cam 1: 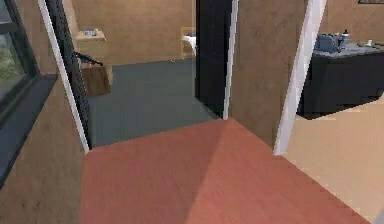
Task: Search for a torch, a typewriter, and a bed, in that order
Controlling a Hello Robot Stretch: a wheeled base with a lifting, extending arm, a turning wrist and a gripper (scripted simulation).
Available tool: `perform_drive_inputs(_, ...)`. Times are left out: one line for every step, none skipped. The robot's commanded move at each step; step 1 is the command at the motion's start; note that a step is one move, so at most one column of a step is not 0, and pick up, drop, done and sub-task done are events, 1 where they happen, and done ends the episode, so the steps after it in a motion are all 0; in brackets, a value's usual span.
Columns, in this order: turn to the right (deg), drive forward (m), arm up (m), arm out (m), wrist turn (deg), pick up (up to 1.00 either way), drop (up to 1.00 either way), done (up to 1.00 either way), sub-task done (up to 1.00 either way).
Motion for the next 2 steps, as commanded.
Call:
perform_drive_inputs(45.0,0.0,0.0,0.0,0.0,0.0,0.0,0.0,0.0)
perform_drive_inputs(24.0,0.0,0.0,0.0,0.0,0.0,0.0,0.0,0.0)
